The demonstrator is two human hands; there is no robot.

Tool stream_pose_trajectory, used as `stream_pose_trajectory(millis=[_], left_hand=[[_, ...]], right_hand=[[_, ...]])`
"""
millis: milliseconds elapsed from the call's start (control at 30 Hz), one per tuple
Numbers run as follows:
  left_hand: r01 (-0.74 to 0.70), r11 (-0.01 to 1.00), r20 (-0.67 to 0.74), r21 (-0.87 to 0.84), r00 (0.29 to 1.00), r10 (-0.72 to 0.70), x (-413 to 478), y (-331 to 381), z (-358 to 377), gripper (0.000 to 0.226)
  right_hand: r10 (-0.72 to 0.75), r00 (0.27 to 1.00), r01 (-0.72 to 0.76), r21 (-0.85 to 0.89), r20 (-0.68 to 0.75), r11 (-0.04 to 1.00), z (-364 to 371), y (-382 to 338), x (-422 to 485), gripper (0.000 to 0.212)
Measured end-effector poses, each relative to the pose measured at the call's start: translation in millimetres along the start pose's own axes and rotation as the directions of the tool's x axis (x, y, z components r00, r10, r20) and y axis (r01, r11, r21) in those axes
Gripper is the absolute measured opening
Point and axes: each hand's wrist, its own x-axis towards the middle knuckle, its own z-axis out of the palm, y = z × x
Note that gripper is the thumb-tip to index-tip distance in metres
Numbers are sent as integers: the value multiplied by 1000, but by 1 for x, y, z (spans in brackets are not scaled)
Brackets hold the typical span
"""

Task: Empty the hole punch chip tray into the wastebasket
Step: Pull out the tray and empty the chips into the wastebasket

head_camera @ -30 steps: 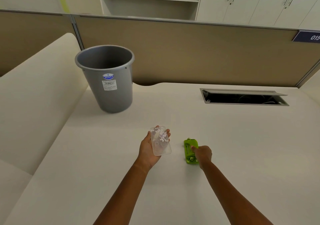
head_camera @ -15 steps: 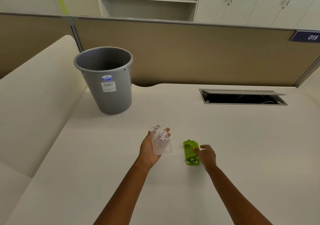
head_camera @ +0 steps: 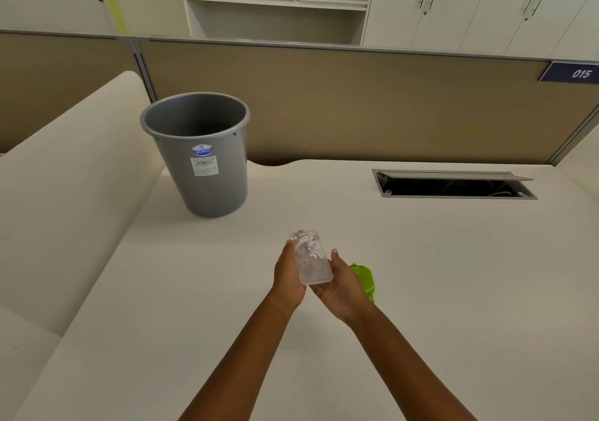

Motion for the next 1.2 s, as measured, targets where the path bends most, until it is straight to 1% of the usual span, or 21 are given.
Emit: stream_pose_trajectory(millis=[33, 100, 167, 267, 400, 700, 767, 800, 867, 933, 967, 1033, 1100, 1200], left_hand=[[-16, 1000, -17, 8, 1000, 16, 0, -1, -1, 42], [-56, 996, -47, 75, 997, 59, -2, -3, -2, 38], [-101, 988, -67, 119, 992, 110, -4, -6, -3, 34], [-103, 987, -126, 125, 985, 119, -7, -5, 2, 26], [-122, 961, -173, 249, 970, 168, -8, -3, 7, 39], [-206, 907, -108, 368, 959, 261, -6, 8, 8, 44], [-224, 869, -101, 442, 950, 297, -5, 16, 7, 44], [-246, 834, -98, 494, 937, 334, -4, 21, 6, 45], [-307, 719, -83, 624, 888, 452, -2, 36, 2, 45], [-366, 585, -71, 724, 804, 590, 2, 57, -3, 45], [-388, 535, -70, 751, 758, 649, 3, 68, -6, 44], [-417, 467, -81, 780, 672, 736, 7, 94, -11, 44], [-424, 415, -92, 805, 601, 794, 10, 119, -16, 46], [-398, 346, -88, 849, 540, 837, 18, 156, -23, 53]], right_hand=[[25, 999, -27, 52, 32, 998, 3, 0, -1, 45], [56, 996, -64, 127, 68, 990, 8, 0, 0, 46], [74, 994, -88, 174, 86, 981, 10, 1, 0, 45], [94, 990, -115, 220, 106, 969, 11, 1, 1, 45], [106, 985, -136, 234, 133, 963, 13, 0, -1, 44], [143, 974, -181, 223, 177, 958, 19, -9, -1, 48], [160, 969, -198, 207, 187, 958, 23, -11, 0, 47], [173, 966, -212, 206, 190, 955, 25, -12, 1, 47], [185, 964, -221, 189, 191, 957, 31, -13, 5, 48], [177, 966, -203, 125, 191, 971, 38, -15, 9, 49], [172, 966, -194, 102, 193, 976, 41, -17, 11, 49], [171, 965, -190, 82, 199, 978, 51, -21, 15, 48], [167, 963, -184, 66, 210, 981, 60, -26, 19, 48], [159, 964, -177, 64, 214, 982, 79, -35, 28, 47]])
